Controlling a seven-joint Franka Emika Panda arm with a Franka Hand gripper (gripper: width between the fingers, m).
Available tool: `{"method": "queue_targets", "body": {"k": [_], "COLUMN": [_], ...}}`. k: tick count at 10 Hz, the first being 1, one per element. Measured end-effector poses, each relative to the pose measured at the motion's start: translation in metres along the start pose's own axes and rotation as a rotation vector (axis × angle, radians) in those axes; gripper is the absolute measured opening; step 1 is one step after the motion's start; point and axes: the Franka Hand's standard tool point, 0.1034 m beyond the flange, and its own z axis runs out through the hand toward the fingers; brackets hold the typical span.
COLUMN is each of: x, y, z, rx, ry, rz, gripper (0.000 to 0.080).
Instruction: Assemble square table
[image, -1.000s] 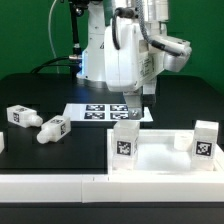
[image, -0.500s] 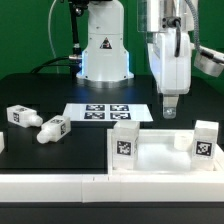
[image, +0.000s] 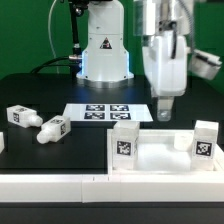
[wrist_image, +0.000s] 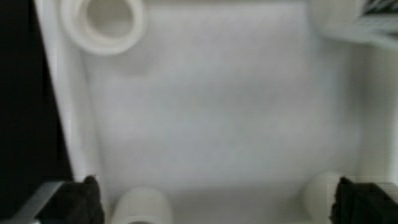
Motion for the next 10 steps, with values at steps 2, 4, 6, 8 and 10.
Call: {"method": "queue_targets", "body": {"k": [2, 4, 6, 8, 10], "x": [-0.008, -0.017, -0.018, -0.018, -0.018], "y": [0.033, 0.041, 0.042, 0.042, 0.042], "z": [0.031, 0.050, 0.051, 0.052, 0.052], "rx": [-0.023, -0.040, -0.042, -0.043, -0.043], "ry": [0.042, 0.057, 0.059, 0.058, 0.058], "rz": [-0.004, -0.001, -0.014, -0.011, -0.012], "gripper": [0.0649, 0.0649, 0.0637, 0.0469, 0.0150]}}
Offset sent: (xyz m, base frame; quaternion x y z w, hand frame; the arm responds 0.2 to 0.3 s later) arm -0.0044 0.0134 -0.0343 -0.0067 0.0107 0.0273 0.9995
